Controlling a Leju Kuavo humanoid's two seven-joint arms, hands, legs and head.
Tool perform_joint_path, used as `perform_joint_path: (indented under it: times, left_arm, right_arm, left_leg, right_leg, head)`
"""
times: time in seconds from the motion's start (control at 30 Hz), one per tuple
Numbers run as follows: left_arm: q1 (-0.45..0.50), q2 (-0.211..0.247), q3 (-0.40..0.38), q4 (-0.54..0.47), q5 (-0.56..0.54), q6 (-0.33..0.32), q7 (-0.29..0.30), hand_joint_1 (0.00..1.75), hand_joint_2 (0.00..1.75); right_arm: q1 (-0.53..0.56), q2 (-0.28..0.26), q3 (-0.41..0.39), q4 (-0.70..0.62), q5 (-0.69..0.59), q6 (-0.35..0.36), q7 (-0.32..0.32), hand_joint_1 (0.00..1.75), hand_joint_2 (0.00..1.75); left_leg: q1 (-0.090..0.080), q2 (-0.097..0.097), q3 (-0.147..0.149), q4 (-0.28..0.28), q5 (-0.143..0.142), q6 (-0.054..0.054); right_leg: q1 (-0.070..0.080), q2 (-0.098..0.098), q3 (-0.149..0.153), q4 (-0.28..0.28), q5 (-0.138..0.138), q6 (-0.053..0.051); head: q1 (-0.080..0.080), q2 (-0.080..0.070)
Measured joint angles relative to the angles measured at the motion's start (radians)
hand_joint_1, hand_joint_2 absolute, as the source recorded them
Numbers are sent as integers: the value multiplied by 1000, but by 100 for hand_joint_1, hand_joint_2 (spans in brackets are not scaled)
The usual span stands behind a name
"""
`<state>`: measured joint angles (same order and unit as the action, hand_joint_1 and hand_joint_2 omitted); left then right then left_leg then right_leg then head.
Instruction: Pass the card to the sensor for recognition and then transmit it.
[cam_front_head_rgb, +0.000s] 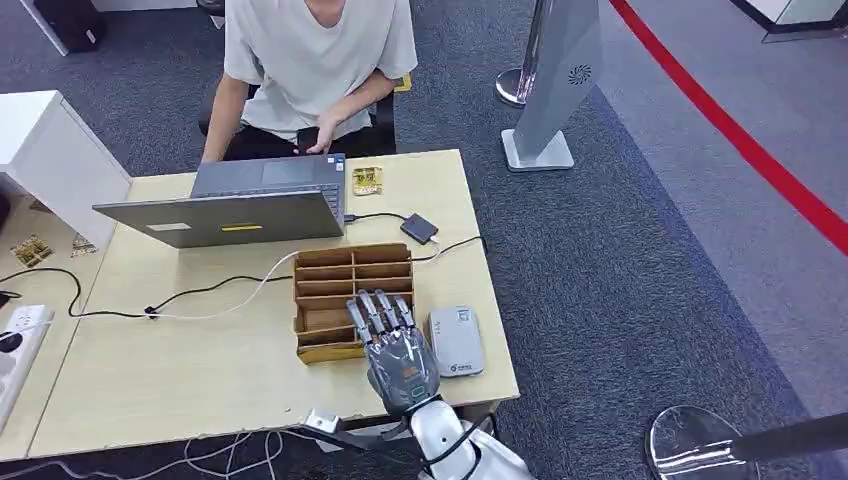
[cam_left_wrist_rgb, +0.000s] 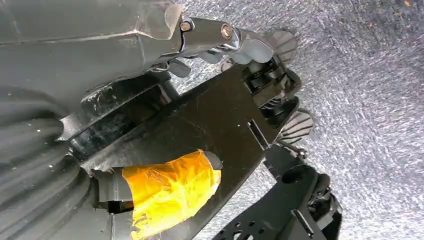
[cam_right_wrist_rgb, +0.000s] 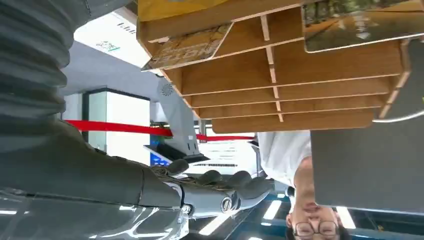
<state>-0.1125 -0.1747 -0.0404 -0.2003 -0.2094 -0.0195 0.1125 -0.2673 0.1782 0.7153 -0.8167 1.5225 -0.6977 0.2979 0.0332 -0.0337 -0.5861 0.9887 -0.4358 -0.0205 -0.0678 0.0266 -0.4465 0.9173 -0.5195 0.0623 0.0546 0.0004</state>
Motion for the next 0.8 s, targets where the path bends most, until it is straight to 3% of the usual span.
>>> perform_joint_path:
  times: [0.4,0.8]
  left_arm:
    - [-2,-4,-12,0,-10,-4,2,0,175]
    - [-2,-5,-12,0,-13,-4,2,0,175]
  right_arm:
    - [-19,-1,-46,80,0,0,24,0,175]
    - [-15,-3,-106,84,0,0,-12,0,175]
  left_leg:
    - [0,0,0,0,0,0]
    - [0,0,0,0,0,0]
  right_leg:
    - [0,0,0,0,0,0]
    - [0,0,0,0,0,0]
  head:
    - [0,0]
    - [0,0]
